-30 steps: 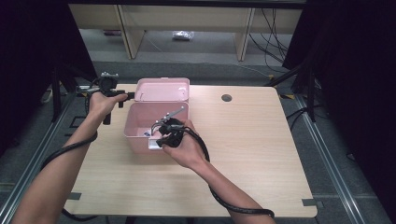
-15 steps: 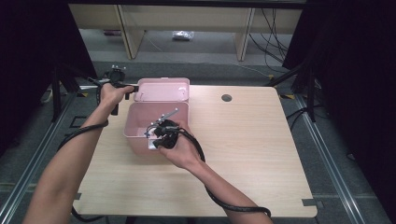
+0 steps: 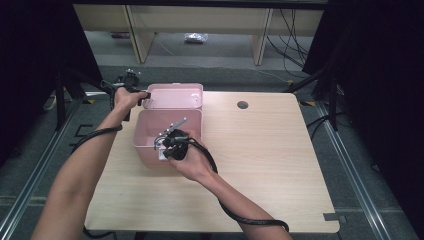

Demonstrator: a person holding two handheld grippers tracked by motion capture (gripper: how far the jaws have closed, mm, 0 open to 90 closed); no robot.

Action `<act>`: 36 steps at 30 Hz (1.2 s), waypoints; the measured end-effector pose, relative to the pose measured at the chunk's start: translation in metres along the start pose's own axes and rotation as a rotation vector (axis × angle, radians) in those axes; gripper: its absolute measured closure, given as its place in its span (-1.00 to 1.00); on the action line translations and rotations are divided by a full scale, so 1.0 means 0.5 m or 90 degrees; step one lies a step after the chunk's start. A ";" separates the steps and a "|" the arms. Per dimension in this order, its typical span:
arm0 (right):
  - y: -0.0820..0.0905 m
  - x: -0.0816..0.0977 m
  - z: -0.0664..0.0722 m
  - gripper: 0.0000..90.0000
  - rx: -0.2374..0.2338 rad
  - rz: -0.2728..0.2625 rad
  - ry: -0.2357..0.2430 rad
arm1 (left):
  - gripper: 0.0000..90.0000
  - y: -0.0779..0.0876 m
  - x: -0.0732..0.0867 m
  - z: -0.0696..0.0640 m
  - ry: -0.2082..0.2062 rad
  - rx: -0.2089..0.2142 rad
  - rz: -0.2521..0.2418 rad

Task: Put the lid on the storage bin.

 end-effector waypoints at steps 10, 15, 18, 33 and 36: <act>-0.001 0.003 0.000 1.00 -0.002 -0.003 -0.002 | 0.31 -0.009 -0.017 0.006 0.001 -0.019 0.013; 0.000 0.002 0.000 1.00 -0.003 0.000 -0.005 | 0.31 -0.016 -0.021 0.012 0.010 -0.026 0.017; 0.000 0.002 0.000 1.00 -0.005 0.002 -0.009 | 0.32 -0.023 -0.021 0.013 0.009 -0.028 0.021; -0.001 0.004 -0.002 1.00 -0.005 -0.005 -0.004 | 0.37 -0.037 -0.024 0.018 0.015 -0.034 0.044; 0.000 0.005 0.000 1.00 -0.010 -0.003 -0.013 | 0.39 -0.038 -0.022 0.019 0.023 -0.034 0.047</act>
Point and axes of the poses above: each handheld gripper's, and its own axes: y roughly backward along the jaws, x roughly out of its underside, z roughly to its left, the point moved 4 cm from there along -y, roughly forward along the jaws, and after that the axes turned 13 degrees about x, right-handed, at the moved point
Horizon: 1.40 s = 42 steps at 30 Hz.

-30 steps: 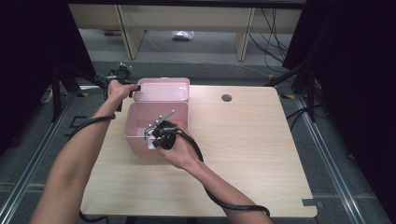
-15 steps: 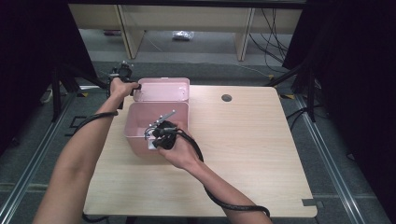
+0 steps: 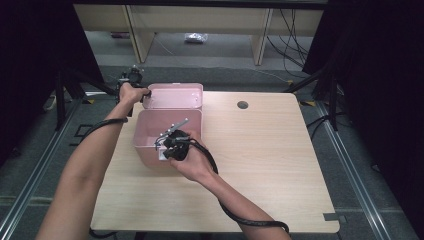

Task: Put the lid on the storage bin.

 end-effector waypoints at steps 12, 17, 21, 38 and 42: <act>0.000 0.000 0.000 1.00 0.006 -0.003 0.007 | 0.60 -0.008 -0.001 -0.005 0.034 0.005 0.005; 0.000 -0.001 -0.001 1.00 0.007 -0.002 0.006 | 0.76 -0.012 -0.001 -0.007 0.021 0.004 0.006; 0.000 -0.001 -0.001 1.00 0.005 -0.001 0.007 | 0.80 -0.009 -0.002 -0.008 0.034 0.000 0.023; -0.002 -0.002 -0.002 1.00 0.006 0.009 0.000 | 0.89 0.014 -0.015 -0.022 0.054 -0.004 -0.027; -0.002 -0.003 0.000 1.00 0.004 0.014 -0.004 | 0.89 0.021 -0.015 -0.022 0.045 -0.005 -0.033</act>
Point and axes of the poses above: each handheld gripper's, and its own axes: y roughly backward along the jaws, x roughly out of its underside, z roughly to its left, the point moved 4 cm from there along -y, roughly forward along the jaws, and after that the axes turned 13 degrees about x, right-handed, at the moved point
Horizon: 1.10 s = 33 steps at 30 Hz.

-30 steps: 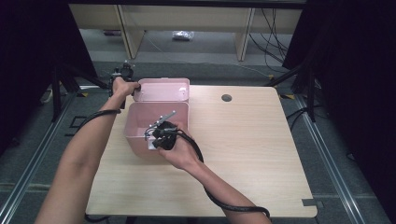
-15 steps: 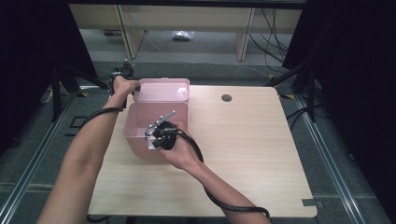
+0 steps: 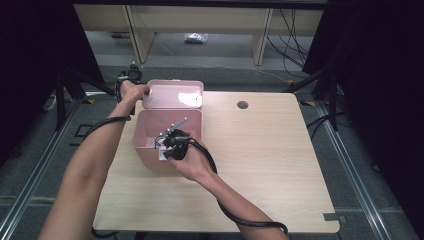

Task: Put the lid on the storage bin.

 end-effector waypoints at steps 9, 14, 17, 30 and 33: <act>0.000 0.001 0.002 1.00 -0.003 0.006 -0.010 | 0.90 0.020 -0.008 -0.008 -0.009 0.006 -0.013; 0.000 0.001 0.003 1.00 -0.005 0.009 -0.010 | 0.91 0.032 -0.011 -0.011 -0.004 0.007 -0.037; -0.001 0.001 0.002 1.00 -0.003 0.002 -0.003 | 0.91 0.042 -0.013 -0.013 -0.012 0.010 -0.042; -0.001 0.003 0.008 1.00 -0.007 0.018 -0.017 | 0.93 0.079 -0.023 -0.031 -0.028 0.016 -0.084; -0.004 0.002 0.007 1.00 -0.010 0.007 -0.006 | 0.93 0.089 -0.025 -0.034 -0.035 0.016 -0.092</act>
Point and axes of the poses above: each handheld gripper's, and its own axes: y roughly backward along the jaws, x roughly out of its underside, z roughly to its left, the point moved 4 cm from there along -y, roughly forward along the jaws, and after that the axes turned 13 degrees about x, right-handed, at the moved point
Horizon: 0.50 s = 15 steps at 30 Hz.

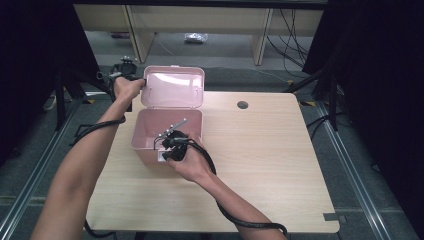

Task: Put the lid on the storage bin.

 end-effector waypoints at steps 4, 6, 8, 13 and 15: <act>-0.001 0.000 0.000 1.00 0.001 -0.003 0.000 | 0.94 0.010 -0.003 -0.003 -0.004 0.004 -0.011; 0.000 0.000 0.000 1.00 0.003 -0.002 0.001 | 0.94 0.015 -0.004 -0.005 -0.007 0.004 -0.016; -0.001 0.000 0.000 1.00 0.005 -0.003 0.002 | 0.94 0.021 -0.006 -0.007 -0.009 0.005 -0.023; -0.002 -0.002 -0.001 1.00 0.007 -0.006 0.005 | 0.95 0.035 -0.008 -0.012 -0.015 0.009 -0.036; -0.002 -0.003 -0.002 1.00 0.010 -0.009 0.006 | 0.95 0.041 -0.009 -0.015 -0.016 0.013 -0.045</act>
Point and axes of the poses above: each handheld gripper's, and its own axes: y roughly backward along the jaws, x roughly out of its underside, z roughly to its left, the point moved 4 cm from there along -y, roughly forward along the jaws, and after that the axes turned 13 degrees about x, right-handed, at the moved point
